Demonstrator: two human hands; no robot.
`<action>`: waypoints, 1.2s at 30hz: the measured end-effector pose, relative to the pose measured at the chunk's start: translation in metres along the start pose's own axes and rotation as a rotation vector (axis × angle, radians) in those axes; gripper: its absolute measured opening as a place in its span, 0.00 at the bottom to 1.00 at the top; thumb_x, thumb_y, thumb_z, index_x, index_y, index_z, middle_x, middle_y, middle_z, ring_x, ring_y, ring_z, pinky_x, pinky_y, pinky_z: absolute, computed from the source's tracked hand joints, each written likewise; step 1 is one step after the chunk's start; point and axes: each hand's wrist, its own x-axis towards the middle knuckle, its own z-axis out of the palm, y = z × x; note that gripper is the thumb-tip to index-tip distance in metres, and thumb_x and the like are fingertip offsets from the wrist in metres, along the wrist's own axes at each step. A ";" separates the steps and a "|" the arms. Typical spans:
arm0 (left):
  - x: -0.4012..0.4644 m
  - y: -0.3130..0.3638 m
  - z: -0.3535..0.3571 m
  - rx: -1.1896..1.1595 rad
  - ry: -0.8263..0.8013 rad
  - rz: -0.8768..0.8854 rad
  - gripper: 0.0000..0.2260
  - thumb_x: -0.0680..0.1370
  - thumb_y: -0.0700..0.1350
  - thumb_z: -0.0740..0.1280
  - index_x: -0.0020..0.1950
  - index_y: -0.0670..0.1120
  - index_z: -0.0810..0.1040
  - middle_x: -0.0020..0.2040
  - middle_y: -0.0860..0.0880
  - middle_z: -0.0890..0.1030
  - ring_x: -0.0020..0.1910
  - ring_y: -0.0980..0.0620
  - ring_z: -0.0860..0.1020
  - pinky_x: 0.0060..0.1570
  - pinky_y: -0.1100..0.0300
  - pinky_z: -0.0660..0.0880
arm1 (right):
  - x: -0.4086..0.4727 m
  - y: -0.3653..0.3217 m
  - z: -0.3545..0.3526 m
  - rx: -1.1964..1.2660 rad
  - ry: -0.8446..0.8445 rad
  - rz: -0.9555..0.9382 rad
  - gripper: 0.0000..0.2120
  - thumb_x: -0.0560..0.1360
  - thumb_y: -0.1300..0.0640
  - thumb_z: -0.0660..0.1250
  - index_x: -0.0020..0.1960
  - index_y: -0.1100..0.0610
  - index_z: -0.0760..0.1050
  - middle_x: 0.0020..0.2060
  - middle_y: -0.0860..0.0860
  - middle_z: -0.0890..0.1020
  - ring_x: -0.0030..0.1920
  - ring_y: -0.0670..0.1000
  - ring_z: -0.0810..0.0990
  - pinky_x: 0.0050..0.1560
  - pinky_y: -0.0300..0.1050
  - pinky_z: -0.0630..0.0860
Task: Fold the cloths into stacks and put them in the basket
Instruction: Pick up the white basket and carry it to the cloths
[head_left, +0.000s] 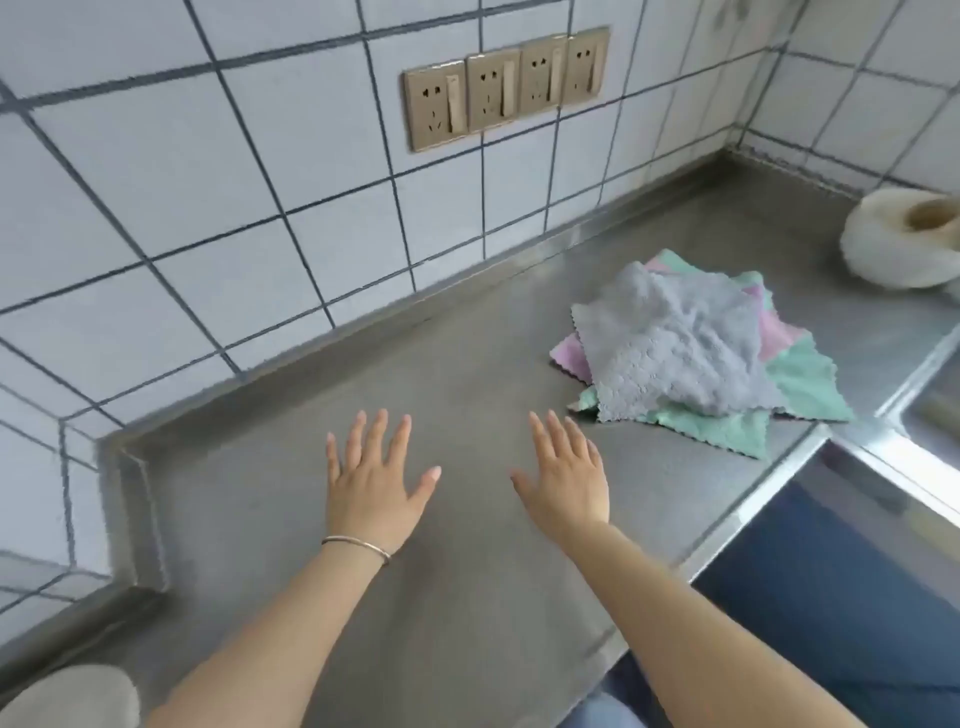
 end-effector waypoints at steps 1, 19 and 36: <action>0.000 -0.002 -0.005 0.012 -0.001 0.040 0.38 0.68 0.68 0.40 0.75 0.52 0.57 0.77 0.46 0.57 0.77 0.45 0.49 0.72 0.44 0.39 | -0.011 0.000 -0.001 -0.003 0.019 0.036 0.33 0.78 0.41 0.52 0.76 0.49 0.41 0.77 0.49 0.47 0.76 0.51 0.44 0.75 0.48 0.46; -0.215 0.228 0.004 0.111 -0.053 1.078 0.34 0.71 0.66 0.46 0.71 0.50 0.67 0.72 0.45 0.68 0.72 0.44 0.64 0.69 0.42 0.44 | -0.387 0.135 -0.013 0.151 0.384 0.900 0.30 0.79 0.44 0.52 0.77 0.50 0.45 0.77 0.49 0.51 0.76 0.51 0.46 0.74 0.48 0.47; -0.710 0.496 -0.060 -0.244 0.027 1.746 0.27 0.77 0.62 0.51 0.74 0.54 0.57 0.75 0.50 0.59 0.76 0.48 0.52 0.73 0.41 0.43 | -0.892 0.243 -0.068 -0.001 0.825 1.403 0.27 0.76 0.48 0.59 0.73 0.56 0.60 0.70 0.54 0.67 0.71 0.55 0.61 0.71 0.51 0.59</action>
